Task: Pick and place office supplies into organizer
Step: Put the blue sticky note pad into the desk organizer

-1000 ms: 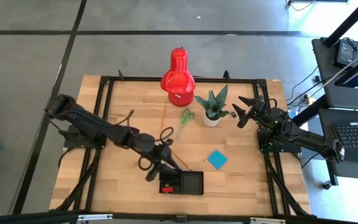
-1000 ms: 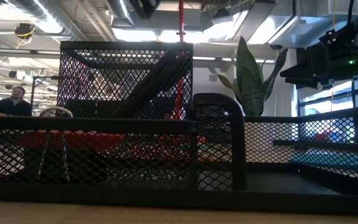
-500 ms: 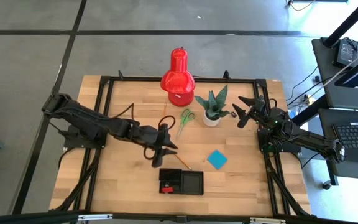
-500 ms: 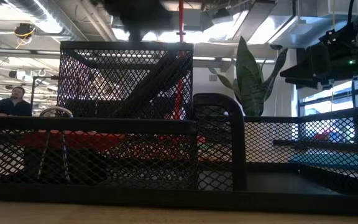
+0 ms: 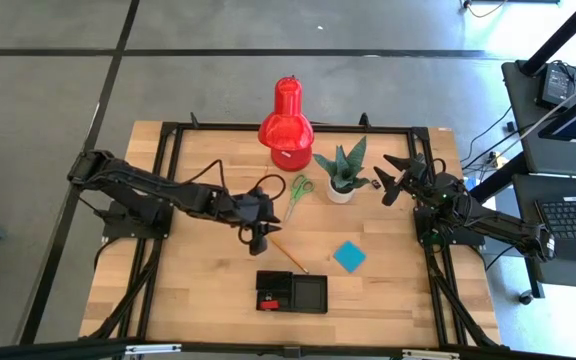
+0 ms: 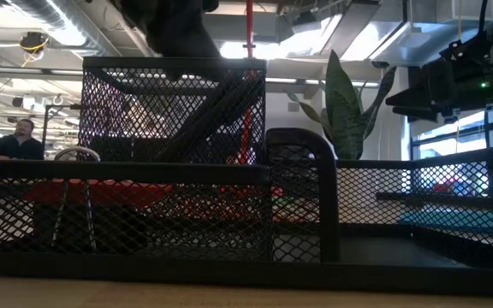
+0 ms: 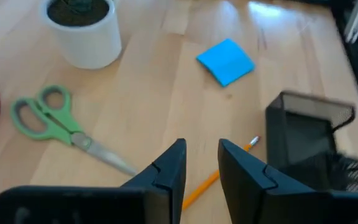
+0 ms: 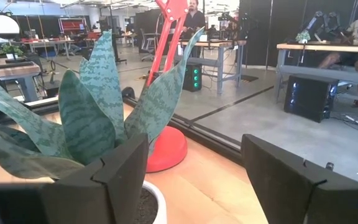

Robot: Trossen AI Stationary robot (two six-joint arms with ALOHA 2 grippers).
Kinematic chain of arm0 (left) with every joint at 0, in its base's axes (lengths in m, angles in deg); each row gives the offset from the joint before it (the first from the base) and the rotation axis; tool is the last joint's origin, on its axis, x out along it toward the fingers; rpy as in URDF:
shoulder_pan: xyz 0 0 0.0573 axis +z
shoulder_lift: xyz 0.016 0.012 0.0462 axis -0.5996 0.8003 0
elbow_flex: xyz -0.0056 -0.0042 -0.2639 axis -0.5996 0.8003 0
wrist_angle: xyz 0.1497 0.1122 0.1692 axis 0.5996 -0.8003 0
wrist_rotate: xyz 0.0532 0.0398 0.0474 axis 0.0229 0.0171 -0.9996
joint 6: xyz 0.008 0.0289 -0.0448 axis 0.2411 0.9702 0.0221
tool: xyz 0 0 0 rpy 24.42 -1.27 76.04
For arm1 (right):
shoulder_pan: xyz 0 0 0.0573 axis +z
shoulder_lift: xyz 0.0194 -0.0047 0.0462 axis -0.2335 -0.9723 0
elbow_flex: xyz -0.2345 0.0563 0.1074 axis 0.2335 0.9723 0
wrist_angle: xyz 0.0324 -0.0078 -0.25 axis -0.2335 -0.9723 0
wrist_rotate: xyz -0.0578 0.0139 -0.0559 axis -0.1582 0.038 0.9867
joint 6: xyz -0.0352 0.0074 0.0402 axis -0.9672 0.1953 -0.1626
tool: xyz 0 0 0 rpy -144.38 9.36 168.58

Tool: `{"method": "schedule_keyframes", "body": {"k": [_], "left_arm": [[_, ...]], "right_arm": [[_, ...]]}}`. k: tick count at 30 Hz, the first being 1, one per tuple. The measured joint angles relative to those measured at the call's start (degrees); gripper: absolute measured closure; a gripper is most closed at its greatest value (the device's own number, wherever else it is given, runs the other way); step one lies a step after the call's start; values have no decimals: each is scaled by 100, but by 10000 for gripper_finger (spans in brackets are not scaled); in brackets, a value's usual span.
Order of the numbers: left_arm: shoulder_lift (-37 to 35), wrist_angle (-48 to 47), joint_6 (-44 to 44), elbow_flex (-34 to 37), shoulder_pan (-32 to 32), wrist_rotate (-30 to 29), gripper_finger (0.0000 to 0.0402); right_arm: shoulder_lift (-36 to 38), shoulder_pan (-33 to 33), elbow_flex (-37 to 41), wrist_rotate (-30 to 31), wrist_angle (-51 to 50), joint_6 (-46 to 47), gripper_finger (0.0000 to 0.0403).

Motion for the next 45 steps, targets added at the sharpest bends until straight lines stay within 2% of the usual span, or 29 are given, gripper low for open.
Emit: {"method": "schedule_keyframes", "body": {"k": [3,5,10,17,19,23,30,33,38,45], "left_arm": [[0,-115,207,41,0,-4,315],[0,-29,250,126,0,-4,315],[2,88,302,350,0,-2,315],[-15,441,315,748,0,-20,315],[-74,441,278,877,-1,-280,315],[-266,698,163,1279,83,-614,315],[-846,2427,169,2305,449,108,315],[-1044,3140,188,2702,545,183,315],[-1145,3862,455,3188,570,111,315],[-1090,4386,307,3383,544,101,315]], "right_arm": [[0,1,0,-3,13,544,143],[2,-1,0,-5,204,588,143],[9,135,-311,-548,143,-170,143],[-343,712,-1485,-644,-994,-968,143],[-614,922,-1773,-648,-1128,-1088,143],[-1406,1403,-2260,-469,-1142,-1151,143],[-3347,2498,-3206,582,-1362,-1579,143],[-4144,3026,-3711,1071,-1710,-1603,143],[-5366,3907,-4234,1896,-2556,-1124,143],[-6777,5151,-4717,2201,-3277,-341,143]]}}
